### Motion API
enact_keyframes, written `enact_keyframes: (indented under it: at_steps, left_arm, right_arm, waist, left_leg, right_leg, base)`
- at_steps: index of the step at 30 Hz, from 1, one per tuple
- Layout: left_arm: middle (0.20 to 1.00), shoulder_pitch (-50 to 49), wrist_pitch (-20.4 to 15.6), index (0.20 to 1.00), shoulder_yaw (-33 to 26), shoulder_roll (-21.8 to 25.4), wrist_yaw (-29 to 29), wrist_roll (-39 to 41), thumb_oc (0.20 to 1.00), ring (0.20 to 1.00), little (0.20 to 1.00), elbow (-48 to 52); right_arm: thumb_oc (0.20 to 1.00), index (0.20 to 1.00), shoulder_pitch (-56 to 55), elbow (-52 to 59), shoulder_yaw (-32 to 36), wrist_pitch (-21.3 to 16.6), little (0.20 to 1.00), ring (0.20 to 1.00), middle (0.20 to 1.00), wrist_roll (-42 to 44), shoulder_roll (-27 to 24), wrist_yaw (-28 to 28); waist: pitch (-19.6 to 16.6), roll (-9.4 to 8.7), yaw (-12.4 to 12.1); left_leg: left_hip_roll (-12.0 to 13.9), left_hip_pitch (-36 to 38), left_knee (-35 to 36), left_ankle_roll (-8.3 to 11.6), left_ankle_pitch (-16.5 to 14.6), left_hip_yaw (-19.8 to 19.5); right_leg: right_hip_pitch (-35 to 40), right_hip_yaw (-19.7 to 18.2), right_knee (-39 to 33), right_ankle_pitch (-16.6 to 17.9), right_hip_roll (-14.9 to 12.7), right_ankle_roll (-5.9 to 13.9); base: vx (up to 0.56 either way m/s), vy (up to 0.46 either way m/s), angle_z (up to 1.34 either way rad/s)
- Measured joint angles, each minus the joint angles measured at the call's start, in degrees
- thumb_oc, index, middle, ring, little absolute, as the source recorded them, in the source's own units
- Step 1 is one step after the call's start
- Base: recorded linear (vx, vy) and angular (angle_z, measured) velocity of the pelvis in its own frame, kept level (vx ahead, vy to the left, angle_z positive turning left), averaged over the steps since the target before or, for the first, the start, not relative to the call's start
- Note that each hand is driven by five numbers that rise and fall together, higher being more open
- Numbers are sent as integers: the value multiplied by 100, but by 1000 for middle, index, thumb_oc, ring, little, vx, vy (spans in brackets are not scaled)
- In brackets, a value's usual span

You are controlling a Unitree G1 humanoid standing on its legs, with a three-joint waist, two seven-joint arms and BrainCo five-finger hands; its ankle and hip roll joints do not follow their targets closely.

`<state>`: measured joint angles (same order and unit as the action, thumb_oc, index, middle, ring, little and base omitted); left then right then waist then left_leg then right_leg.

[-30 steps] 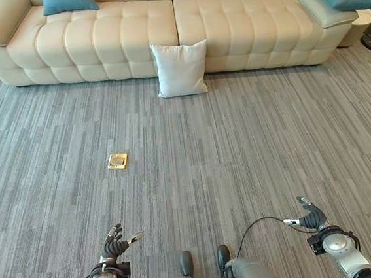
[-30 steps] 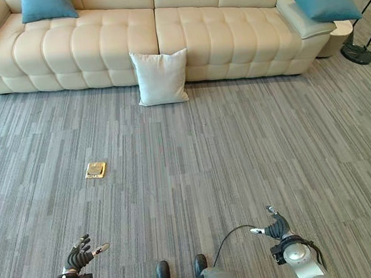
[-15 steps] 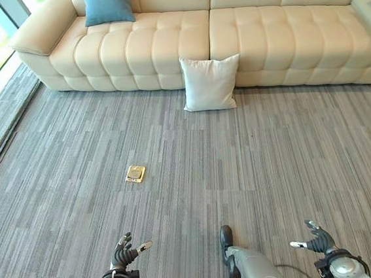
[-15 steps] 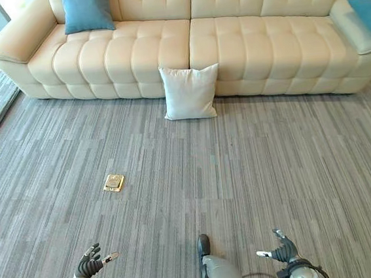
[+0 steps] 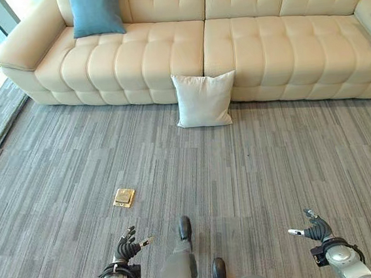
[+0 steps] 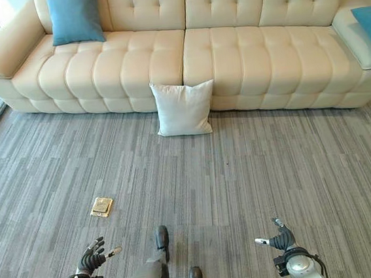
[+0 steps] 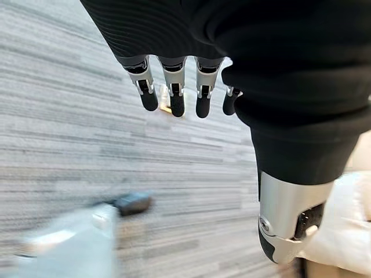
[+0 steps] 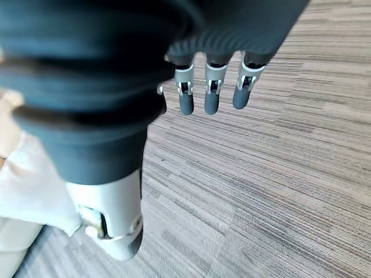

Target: Pick up all the scattered cushions and arrange them neatly on the sofa.

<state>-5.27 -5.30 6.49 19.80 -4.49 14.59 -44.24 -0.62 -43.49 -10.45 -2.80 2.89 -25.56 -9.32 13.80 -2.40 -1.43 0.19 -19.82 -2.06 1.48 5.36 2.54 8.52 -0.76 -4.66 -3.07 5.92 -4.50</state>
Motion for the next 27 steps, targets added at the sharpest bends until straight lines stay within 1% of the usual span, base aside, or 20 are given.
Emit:
enact_keyframes:
  at_steps: [3, 4, 5, 6, 7, 8, 9, 10, 11, 15, 16, 17, 18, 19, 21, 22, 24, 25, 26, 27]
  left_arm:
    - [1000, -90, 10, 1000, -1, -19, 2, -1, 1000, 1000, 1000, -66]
    - [1000, -119, 26, 1000, 1, -8, 0, -2, 1000, 1000, 1000, -87]
    - [1000, -43, 41, 1000, 11, 6, -1, -5, 1000, 1000, 1000, -90]
    - [1000, 6, 58, 1000, 16, 15, -1, -7, 1000, 1000, 1000, -92]
    - [1000, 23, 59, 1000, 19, 49, -2, -8, 1000, 1000, 1000, -81]
    - [1000, 43, 62, 1000, 29, 82, -1, -9, 1000, 1000, 1000, -80]
    - [1000, 80, 48, 1000, 18, 122, -12, -9, 1000, 1000, 1000, -43]
    - [1000, 167, 59, 1000, 10, 129, -38, -8, 1000, 1000, 1000, -46]
    - [1000, 214, 50, 1000, 4, 163, -37, -9, 1000, 1000, 1000, 28]
    - [1000, 299, 17, 1000, -1, 197, -51, -4, 1000, 1000, 1000, 33]
    - [1000, 283, 30, 1000, 12, 206, -44, -4, 1000, 1000, 1000, 27]
    - [1000, 295, 27, 1000, -31, 139, -53, -4, 1000, 1000, 1000, -2]
    - [1000, 301, 42, 1000, -33, 140, -52, -4, 1000, 1000, 1000, -29]
    - [1000, 311, 39, 1000, -34, 135, -49, -5, 1000, 1000, 1000, -47]
    - [1000, 295, 49, 1000, -43, 122, -51, -8, 1000, 1000, 1000, -97]
    - [1000, 237, 59, 1000, -40, 101, -51, -13, 1000, 1000, 1000, -112]
    - [1000, 75, 62, 1000, -29, 44, -45, -120, 1000, 1000, 1000, -113]
    - [1000, -116, 60, 1000, 25, 23, -35, -198, 1000, 1000, 1000, -203]
    - [1000, -182, 66, 1000, 15, -38, -35, -220, 1000, 1000, 1000, -239]
    - [1000, -201, 79, 1000, 19, -177, -7, -216, 1000, 1000, 1000, -282]
  right_arm:
    - [1000, 1000, -44, -10, 0, 42, 1000, 1000, 1000, -13, 8, 16]
    - [1000, 1000, -64, 32, -25, 45, 1000, 1000, 1000, -35, 48, 31]
    - [1000, 1000, -61, 100, -41, 49, 1000, 1000, 1000, -69, 75, 45]
    - [1000, 1000, -64, 253, -68, 58, 1000, 1000, 1000, -73, 84, 88]
    - [1000, 1000, -172, 484, -47, 52, 1000, 1000, 1000, -74, 95, 89]
    - [1000, 1000, -260, 570, -42, 40, 1000, 1000, 1000, -74, 112, 92]
    - [1000, 1000, -285, 579, -50, 28, 1000, 1000, 1000, -78, 142, 94]
    - [1000, 1000, -254, 566, -62, 41, 1000, 1000, 1000, -87, 168, 117]
    - [1000, 1000, -247, 575, -80, 43, 1000, 1000, 1000, -116, 205, 133]
    - [1000, 1000, -245, 560, -240, 49, 1000, 1000, 1000, -171, 226, 176]
    - [1000, 1000, -244, 569, -239, 49, 1000, 1000, 1000, -171, 228, 194]
    - [1000, 1000, -233, 601, -208, 33, 1000, 1000, 1000, -172, 178, 201]
    - [1000, 1000, -193, 587, -187, 44, 1000, 1000, 1000, -172, 176, 201]
    - [1000, 1000, -213, 592, -187, 45, 1000, 1000, 1000, -173, 168, 201]
    - [1000, 1000, -220, 558, -181, 67, 1000, 1000, 1000, -176, 165, 220]
    - [1000, 1000, -245, 500, -180, 77, 1000, 1000, 1000, -176, 177, 247]
    - [1000, 1000, -353, 365, -179, 88, 1000, 1000, 1000, -169, 209, 266]
    - [1000, 1000, -436, 229, -152, 109, 1000, 1000, 1000, -161, 332, 312]
    - [1000, 1000, -513, 215, -121, 94, 1000, 1000, 1000, -155, 364, 334]
    - [1000, 1000, -558, 238, 7, 80, 1000, 1000, 1000, -145, 370, 346]
  waist:
    - [-42, -17, -84]
    - [-45, -24, -115]
    - [-45, -47, -84]
    - [-40, -24, -58]
    - [-62, -100, -30]
    - [-97, -178, -11]
    - [-129, -260, -16]
    - [-115, -225, 40]
    - [-108, -195, 127]
    - [-77, -174, 250]
    - [-50, -176, 273]
    - [-49, -86, 292]
    - [-39, -80, 298]
    - [-24, -94, 339]
    - [-31, -132, 393]
    - [-23, -117, 416]
    - [-70, -21, 530]
    - [-193, -146, 511]
    - [-298, -185, 521]
    - [-369, -109, 519]
  left_leg:
    - [2, 347, -47, -166, 247, 165]
    - [39, 418, -106, -368, 356, 317]
    - [42, 460, -206, -428, 155, 438]
    - [86, 661, -136, -494, 88, 517]
    - [-70, 918, -157, -661, 46, 592]
    - [-199, 1050, -160, -797, -40, 638]
    - [-390, 1271, -133, -923, -405, 643]
    - [-432, 1473, -112, -991, -466, 585]
    - [-416, 1576, -34, -966, -217, 595]
    - [-552, 2064, 187, -901, -452, 324]
    - [-598, 2183, 167, -887, -508, 398]
    - [-570, 2295, 174, -647, -917, 284]
    - [-633, 2401, 181, -797, -775, 316]
    - [-664, 2475, 178, -678, -893, 316]
    - [-754, 2743, 249, -663, -1113, 226]
    - [-762, 2925, 252, -666, -1195, 133]
    - [-611, 3376, 362, -333, -1458, -2]
    - [-653, 3531, -4, -234, -1522, -47]
    - [-650, 3402, -398, -130, -1615, -54]
    - [-546, 3096, -1337, 1, -1692, -76]
  right_leg:
    - [331, -375, 185, -369, -99, 167]
    - [196, -397, 692, -622, -129, 396]
    - [-156, -344, 1504, -754, -142, 489]
    - [-822, -174, 3067, -912, -170, 615]
    - [-1168, 45, 4082, -969, -465, 733]
    - [-1297, 121, 4439, -978, -718, 752]
    - [-1647, 176, 5056, -1031, -1103, 823]
    - [-1869, 278, 5102, -1116, -1229, 910]
    - [-2048, 325, 4917, -1098, -1247, 901]
    - [-2555, 637, 3424, -975, -996, 930]
    - [-2696, 730, 3118, -774, -958, 881]
    - [-2814, 931, 2661, -568, -883, 928]
    - [-2796, 1055, 1958, -278, -906, 1005]
    - [-2925, 1107, 1737, -95, -933, 1031]
    - [-2981, 1513, 939, 359, -1047, 1083]
    - [-2977, 1538, 788, 493, -1041, 1010]
    - [-2738, 1634, 964, 640, -969, 884]
    - [-2456, 1686, 1308, 518, -995, 622]
    - [-2298, 1621, 1165, 836, -999, 363]
    - [-2089, 1642, 1094, 871, -914, 301]
  base:
    - [524, 266, -67]
    - [383, 203, -79]
    - [389, 234, -60]
    - [346, 242, -41]
    - [347, 241, -28]
    - [570, 277, -22]
    - [323, 107, -17]
    - [509, 149, -2]
    - [327, 58, 22]
    - [526, 29, 39]
    - [521, -40, 23]
    - [535, -80, 30]
    - [376, -86, 30]
    - [516, -119, 45]
    - [517, -141, 40]
    - [827, -309, 54]
    - [608, -284, 52]
    - [277, -238, 25]
    - [355, -303, 31]
    - [310, -286, 27]
